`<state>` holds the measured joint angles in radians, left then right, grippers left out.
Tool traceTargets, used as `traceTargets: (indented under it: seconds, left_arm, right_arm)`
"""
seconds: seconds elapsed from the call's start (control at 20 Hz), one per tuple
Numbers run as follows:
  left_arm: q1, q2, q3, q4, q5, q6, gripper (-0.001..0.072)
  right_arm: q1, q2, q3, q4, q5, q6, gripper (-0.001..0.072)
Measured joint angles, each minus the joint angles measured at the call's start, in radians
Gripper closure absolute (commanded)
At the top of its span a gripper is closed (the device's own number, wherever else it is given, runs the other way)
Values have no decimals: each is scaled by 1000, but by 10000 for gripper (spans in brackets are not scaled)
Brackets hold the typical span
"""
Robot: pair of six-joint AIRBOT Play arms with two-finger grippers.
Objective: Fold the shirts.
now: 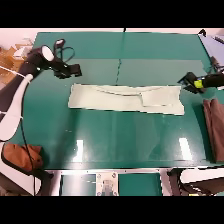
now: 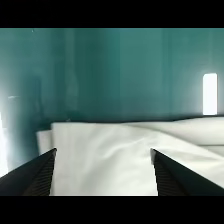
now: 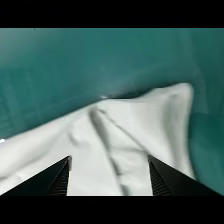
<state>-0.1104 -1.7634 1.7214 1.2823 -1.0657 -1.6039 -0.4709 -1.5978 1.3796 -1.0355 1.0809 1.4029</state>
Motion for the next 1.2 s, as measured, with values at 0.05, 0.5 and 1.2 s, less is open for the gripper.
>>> traceTargets:
  seconds: [0.05, 0.5, 1.2]
  left_arm:
    - [15, 0, 26, 0, -40, -2, 57]
    - [50, -4, 90, -106, -221, 31, 689]
    - [-183, -105, 93, -166, -88, 69, 690]
  right_arm:
    - [-37, -11, 9, -1, 45, -38, 105]
    - [-207, -248, 33, 212, 269, -292, 106]
    - [-6, -333, 240, 334, 441, -318, 695]
